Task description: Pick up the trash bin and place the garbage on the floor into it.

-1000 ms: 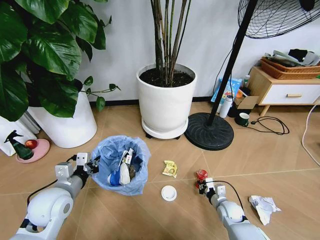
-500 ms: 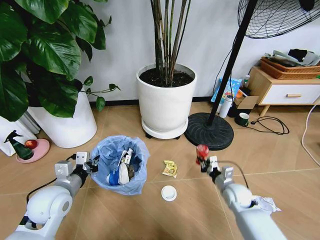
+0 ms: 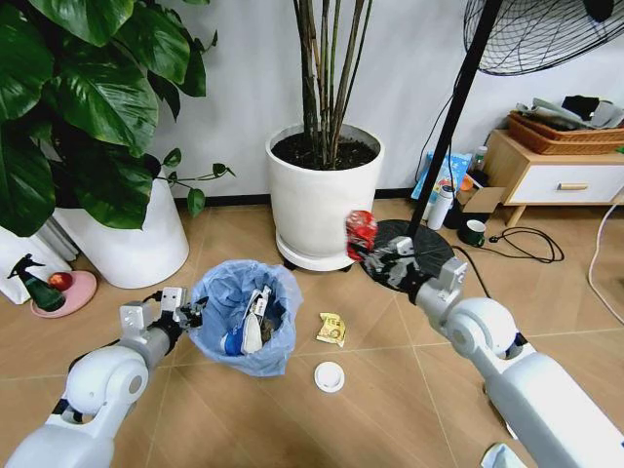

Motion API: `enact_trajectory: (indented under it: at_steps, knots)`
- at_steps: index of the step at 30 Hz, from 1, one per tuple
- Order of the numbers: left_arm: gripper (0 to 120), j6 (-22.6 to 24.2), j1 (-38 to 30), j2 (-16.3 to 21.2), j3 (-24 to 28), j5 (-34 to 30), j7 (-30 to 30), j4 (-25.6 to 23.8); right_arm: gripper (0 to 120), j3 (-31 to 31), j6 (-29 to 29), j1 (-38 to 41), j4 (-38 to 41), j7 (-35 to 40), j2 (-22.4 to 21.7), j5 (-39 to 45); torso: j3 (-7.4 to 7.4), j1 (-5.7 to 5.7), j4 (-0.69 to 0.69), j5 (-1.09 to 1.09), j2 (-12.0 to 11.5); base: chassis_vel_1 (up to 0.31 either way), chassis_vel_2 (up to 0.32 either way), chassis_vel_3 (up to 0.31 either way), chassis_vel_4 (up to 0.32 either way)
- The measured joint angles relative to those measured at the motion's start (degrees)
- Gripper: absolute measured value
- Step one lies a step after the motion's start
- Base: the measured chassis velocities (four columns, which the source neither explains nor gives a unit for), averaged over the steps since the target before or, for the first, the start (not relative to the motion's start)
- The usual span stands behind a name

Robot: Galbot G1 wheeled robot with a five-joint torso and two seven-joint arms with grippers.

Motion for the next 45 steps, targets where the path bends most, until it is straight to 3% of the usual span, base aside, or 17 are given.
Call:
enact_trajectory:
  at_steps: [4,13,23,35,45]
  knots:
    - [0,0.0,-3.0,1.2,2.3,-1.1,0.5,1.4,1,-8.2,-0.6,7.0,1.1,1.7,-0.1,4.1,0.0,0.0,-0.01,-0.01,0.0,0.0,0.0,0.0,0.0]
    - [0,0.0,-6.6,1.6,5.1,-2.0,0.5,3.2,1,-19.6,-0.9,16.8,-2.2,2.6,2.6,6.0,0.0,0.0,0.0,-0.01,0.0,0.0,0.0,0.0,0.0]
    - [0,0.0,-8.2,1.1,6.4,-1.9,0.4,4.5,1,-24.2,-1.0,17.8,-4.4,2.7,3.4,4.8,0.0,0.0,0.0,-0.01,0.0,0.0,0.0,0.0,0.0]
    - [0,0.0,-8.8,0.7,6.6,-1.8,0.4,4.9,42,-26.4,-0.9,18.1,-6.0,4.0,4.3,2.6,0.0,0.0,0.0,0.0,0.0,0.0,0.0,0.0,0.0]
    - [0,0.0,-8.7,0.4,6.3,-1.6,0.3,4.9,80,-23.8,-0.8,17.4,-5.5,5.7,4.1,2.8,0.0,0.0,0.0,0.0,0.0,0.0,0.0,0.0,0.0]
